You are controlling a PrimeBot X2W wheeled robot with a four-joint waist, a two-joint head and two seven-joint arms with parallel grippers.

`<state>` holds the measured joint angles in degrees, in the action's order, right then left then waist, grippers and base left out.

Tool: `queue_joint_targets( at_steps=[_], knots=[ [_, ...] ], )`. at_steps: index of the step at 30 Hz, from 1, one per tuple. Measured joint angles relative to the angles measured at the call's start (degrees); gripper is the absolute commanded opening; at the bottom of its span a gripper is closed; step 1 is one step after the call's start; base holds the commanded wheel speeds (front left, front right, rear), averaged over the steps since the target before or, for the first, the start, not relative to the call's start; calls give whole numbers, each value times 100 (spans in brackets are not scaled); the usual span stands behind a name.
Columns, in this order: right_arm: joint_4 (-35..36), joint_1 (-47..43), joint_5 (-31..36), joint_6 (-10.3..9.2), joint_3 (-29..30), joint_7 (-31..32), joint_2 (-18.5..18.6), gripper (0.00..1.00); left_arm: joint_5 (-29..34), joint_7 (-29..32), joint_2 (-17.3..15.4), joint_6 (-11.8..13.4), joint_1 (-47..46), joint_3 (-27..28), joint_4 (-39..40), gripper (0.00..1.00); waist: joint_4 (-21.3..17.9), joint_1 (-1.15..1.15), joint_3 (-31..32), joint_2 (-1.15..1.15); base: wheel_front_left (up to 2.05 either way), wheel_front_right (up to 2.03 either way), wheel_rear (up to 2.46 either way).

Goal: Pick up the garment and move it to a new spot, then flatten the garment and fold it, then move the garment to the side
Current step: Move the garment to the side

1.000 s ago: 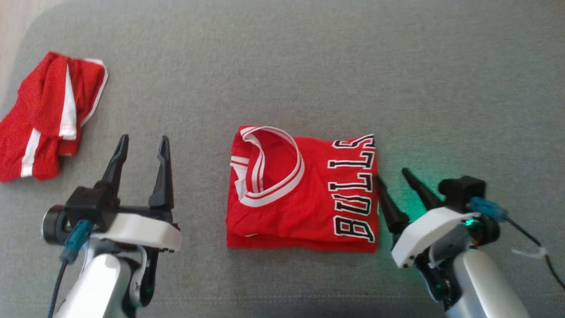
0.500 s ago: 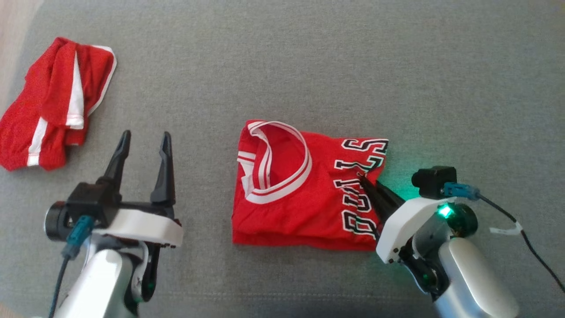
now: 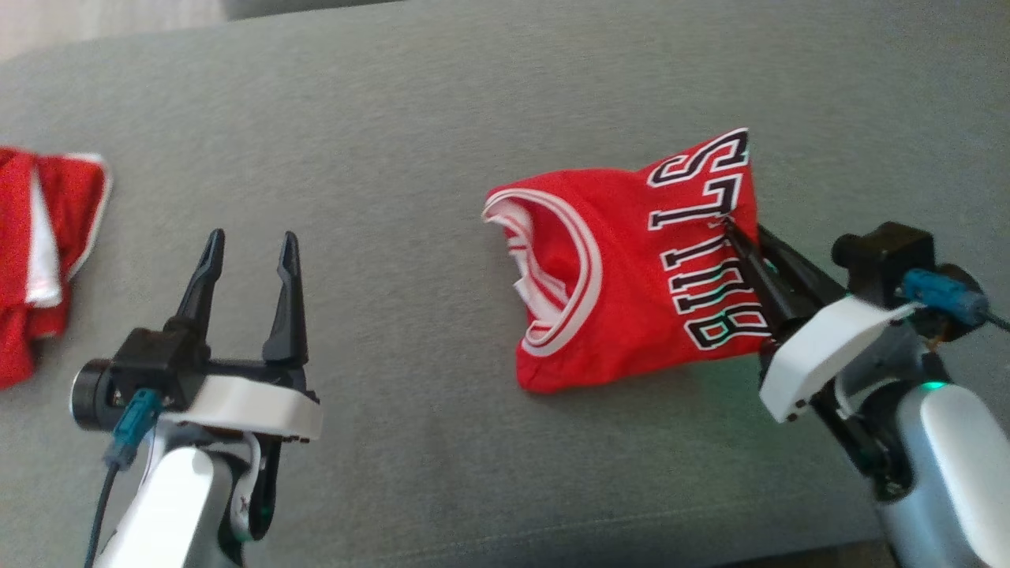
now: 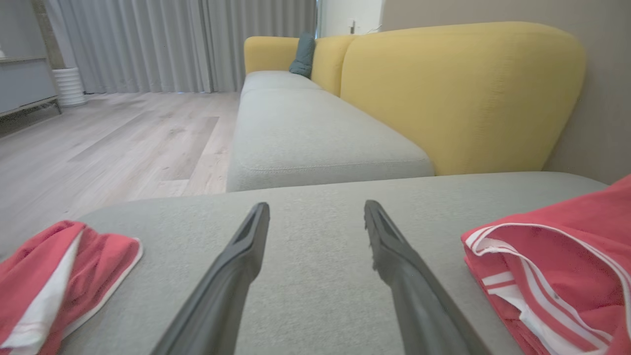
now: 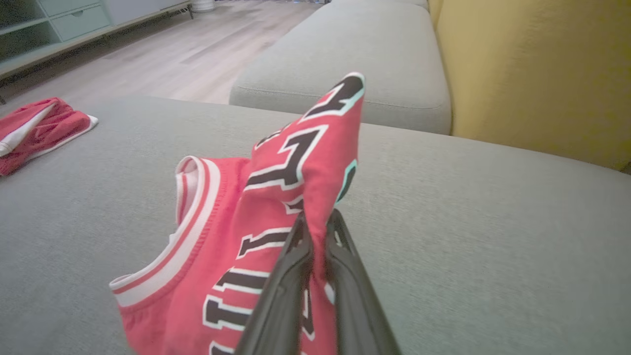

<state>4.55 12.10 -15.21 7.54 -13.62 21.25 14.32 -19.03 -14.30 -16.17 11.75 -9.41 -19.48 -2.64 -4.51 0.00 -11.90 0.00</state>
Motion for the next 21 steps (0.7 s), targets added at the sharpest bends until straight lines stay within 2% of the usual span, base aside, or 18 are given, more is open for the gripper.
queue_joint_targets(
  at_steps=[5,10,21],
  knots=[
    [-47,10,-92,0,110,144,120,0,75,0,21,-23,-1,-19,78,100,-409,0,57,0,0,0,0],
    [-490,90,-178,0,203,78,227,0,115,0,16,-76,-13,-51,162,100,-737,0,14,0,0,0,0],
    [-1902,1649,-185,0,1062,-600,724,0,408,149,-102,-339,-763,-374,537,100,-1280,0,-718,0,0,0,0]
  ],
)
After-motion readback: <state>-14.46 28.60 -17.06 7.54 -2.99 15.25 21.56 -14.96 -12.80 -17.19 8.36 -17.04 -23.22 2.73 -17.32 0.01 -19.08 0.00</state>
